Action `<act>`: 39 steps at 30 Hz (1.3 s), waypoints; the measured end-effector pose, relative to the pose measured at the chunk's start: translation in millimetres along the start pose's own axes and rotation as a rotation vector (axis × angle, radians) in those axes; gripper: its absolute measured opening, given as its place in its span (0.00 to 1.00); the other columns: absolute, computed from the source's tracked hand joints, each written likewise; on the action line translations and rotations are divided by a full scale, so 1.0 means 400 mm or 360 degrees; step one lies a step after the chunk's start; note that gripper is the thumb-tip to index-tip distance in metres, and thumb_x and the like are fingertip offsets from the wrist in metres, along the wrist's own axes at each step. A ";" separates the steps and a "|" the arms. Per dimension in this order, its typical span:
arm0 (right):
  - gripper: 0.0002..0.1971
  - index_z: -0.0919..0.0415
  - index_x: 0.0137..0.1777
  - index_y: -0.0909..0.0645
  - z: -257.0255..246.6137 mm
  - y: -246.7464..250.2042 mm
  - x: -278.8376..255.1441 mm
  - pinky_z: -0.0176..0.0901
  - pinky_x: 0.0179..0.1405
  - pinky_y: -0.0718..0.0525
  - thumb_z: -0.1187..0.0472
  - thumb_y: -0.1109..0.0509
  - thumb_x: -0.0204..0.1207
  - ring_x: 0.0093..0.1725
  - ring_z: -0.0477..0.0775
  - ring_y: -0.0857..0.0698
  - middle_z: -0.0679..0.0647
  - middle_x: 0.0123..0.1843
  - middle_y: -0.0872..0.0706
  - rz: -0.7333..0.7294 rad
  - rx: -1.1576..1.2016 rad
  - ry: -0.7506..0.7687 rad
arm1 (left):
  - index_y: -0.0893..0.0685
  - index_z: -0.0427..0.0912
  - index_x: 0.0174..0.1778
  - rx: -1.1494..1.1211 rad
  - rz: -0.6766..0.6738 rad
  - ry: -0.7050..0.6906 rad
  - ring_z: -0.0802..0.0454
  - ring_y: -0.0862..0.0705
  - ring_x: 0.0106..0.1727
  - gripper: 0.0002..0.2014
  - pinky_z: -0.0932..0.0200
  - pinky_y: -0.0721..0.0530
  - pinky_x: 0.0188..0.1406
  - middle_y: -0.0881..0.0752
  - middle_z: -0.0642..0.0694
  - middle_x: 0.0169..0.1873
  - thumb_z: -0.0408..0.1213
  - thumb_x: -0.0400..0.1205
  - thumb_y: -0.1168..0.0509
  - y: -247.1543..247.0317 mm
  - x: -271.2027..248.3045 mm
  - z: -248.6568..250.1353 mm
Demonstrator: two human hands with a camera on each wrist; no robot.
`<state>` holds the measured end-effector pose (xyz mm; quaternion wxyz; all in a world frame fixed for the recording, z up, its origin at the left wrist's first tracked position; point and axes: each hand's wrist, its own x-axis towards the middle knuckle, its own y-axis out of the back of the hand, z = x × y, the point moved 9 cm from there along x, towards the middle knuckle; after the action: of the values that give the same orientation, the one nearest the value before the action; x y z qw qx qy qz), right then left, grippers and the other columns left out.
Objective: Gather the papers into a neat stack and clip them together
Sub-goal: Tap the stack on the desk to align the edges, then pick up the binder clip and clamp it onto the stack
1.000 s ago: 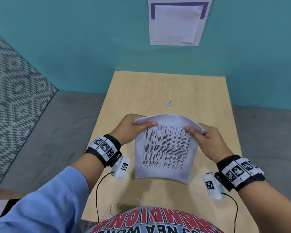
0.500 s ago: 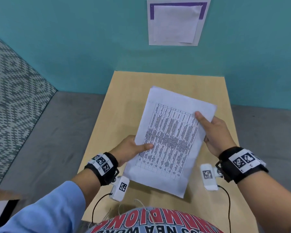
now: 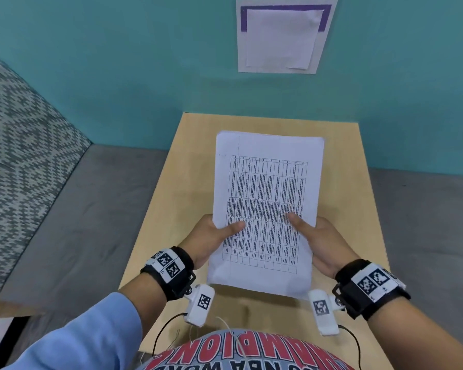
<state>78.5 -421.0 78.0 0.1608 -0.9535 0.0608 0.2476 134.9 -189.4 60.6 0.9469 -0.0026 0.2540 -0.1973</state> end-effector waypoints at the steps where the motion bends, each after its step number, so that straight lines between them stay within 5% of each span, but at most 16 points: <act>1: 0.20 0.62 0.74 0.16 -0.005 0.005 -0.004 0.64 0.79 0.21 0.55 0.28 0.85 0.72 0.59 0.11 0.58 0.71 0.09 0.0012 0.0025 0.0006 | 0.11 0.39 0.71 -0.0001 -0.0004 -0.0001 0.47 0.09 0.70 0.23 0.39 0.19 0.82 0.06 0.46 0.66 0.44 0.82 0.21 0.000 0.001 0.001; 4: 0.16 0.62 0.74 0.16 -0.014 0.009 -0.008 0.57 0.74 0.16 0.61 0.33 0.89 0.72 0.57 0.11 0.58 0.71 0.09 0.0001 0.0031 0.0033 | 0.12 0.39 0.72 0.0025 -0.0014 -0.0002 0.48 0.09 0.71 0.23 0.40 0.20 0.82 0.06 0.45 0.67 0.43 0.82 0.21 0.001 0.005 0.005; 7: 0.15 0.61 0.73 0.15 -0.013 0.014 -0.006 0.49 0.68 0.11 0.63 0.34 0.90 0.70 0.56 0.10 0.57 0.70 0.08 -0.0006 0.0004 0.0053 | 0.13 0.39 0.74 0.0028 -0.0042 0.0012 0.48 0.11 0.74 0.34 0.38 0.23 0.85 0.07 0.46 0.69 0.52 0.75 0.16 -0.002 0.006 0.001; 11: 0.15 0.61 0.72 0.14 0.001 0.016 -0.001 0.54 0.70 0.13 0.63 0.34 0.89 0.70 0.58 0.10 0.59 0.70 0.09 -0.0001 -0.0018 0.0029 | 0.14 0.41 0.75 0.0042 -0.0111 0.0080 0.49 0.14 0.77 0.31 0.40 0.25 0.86 0.09 0.47 0.72 0.51 0.78 0.20 0.003 0.000 0.009; 16: 0.18 0.64 0.76 0.17 0.070 0.012 0.031 0.57 0.76 0.17 0.62 0.32 0.88 0.72 0.57 0.11 0.58 0.72 0.09 -0.0036 -0.0044 -0.0074 | 0.13 0.42 0.74 0.0035 -0.0003 0.0151 0.43 0.07 0.64 0.17 0.42 0.08 0.65 0.06 0.43 0.66 0.42 0.91 0.33 0.074 0.014 0.041; 20: 0.14 0.58 0.69 0.12 0.133 -0.003 0.094 0.54 0.64 0.10 0.59 0.28 0.87 0.62 0.53 0.06 0.53 0.63 0.05 -0.0081 -0.0263 -0.0184 | 0.07 0.48 0.60 0.0488 0.0081 0.0062 0.44 0.07 0.49 0.10 0.45 0.09 0.52 0.02 0.53 0.51 0.43 0.92 0.34 0.140 0.024 0.036; 23: 0.11 0.56 0.64 0.11 0.153 0.032 0.190 0.61 0.63 0.09 0.56 0.25 0.84 0.48 0.53 0.05 0.57 0.57 0.04 -0.0006 -0.0666 -0.0241 | 0.08 0.53 0.49 0.0687 0.0245 -0.0003 0.64 0.17 0.30 0.11 0.65 0.18 0.34 0.08 0.65 0.31 0.43 0.93 0.35 0.207 0.022 0.020; 26: 0.18 0.59 0.71 0.15 0.086 0.087 0.322 0.47 0.53 0.14 0.55 0.25 0.84 0.54 0.56 0.09 0.59 0.62 0.08 0.0162 -0.1199 -0.0130 | 0.10 0.49 0.41 0.0850 0.0291 0.0033 0.62 0.18 0.30 0.16 0.56 0.17 0.36 0.08 0.58 0.30 0.48 0.92 0.34 0.268 0.021 -0.014; 29: 0.21 0.58 0.77 0.19 -0.018 0.101 0.457 0.47 0.60 0.17 0.56 0.28 0.85 0.64 0.61 0.12 0.58 0.71 0.12 0.0367 -0.1596 0.0165 | 0.23 0.34 0.35 0.1005 0.0298 0.0149 0.56 0.29 0.27 0.24 0.56 0.30 0.33 0.25 0.56 0.25 0.49 0.91 0.34 0.312 0.017 -0.043; 31: 0.25 0.58 0.82 0.23 -0.045 0.078 0.554 0.54 0.68 0.16 0.57 0.30 0.86 0.69 0.65 0.14 0.60 0.77 0.16 0.0388 -0.1691 0.0316 | 0.25 0.28 0.39 0.0935 0.0242 0.0184 0.52 0.28 0.34 0.29 0.55 0.31 0.39 0.26 0.45 0.32 0.54 0.89 0.32 0.333 0.020 -0.048; 33: 0.27 0.58 0.85 0.27 -0.045 0.060 0.651 0.60 0.72 0.17 0.55 0.32 0.87 0.74 0.67 0.16 0.63 0.80 0.19 0.0404 -0.1712 0.0401 | 0.27 0.29 0.39 0.0874 0.0190 0.0216 0.51 0.27 0.37 0.33 0.54 0.31 0.41 0.25 0.44 0.34 0.61 0.84 0.32 0.349 0.022 -0.055; 39: 0.33 0.60 0.86 0.29 -0.020 0.070 0.836 0.62 0.65 0.16 0.44 0.34 0.86 0.68 0.72 0.15 0.70 0.74 0.17 0.0642 -0.1525 0.0358 | 0.31 0.40 0.32 0.0736 0.0143 0.0360 0.52 0.33 0.29 0.24 0.57 0.36 0.30 0.31 0.49 0.27 0.45 0.90 0.31 0.388 0.049 -0.105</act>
<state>367.4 -462.3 -87.7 -0.3510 -0.9101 0.1400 0.1699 187.9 -49.5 -1.9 0.8957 0.2473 0.3061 -0.2070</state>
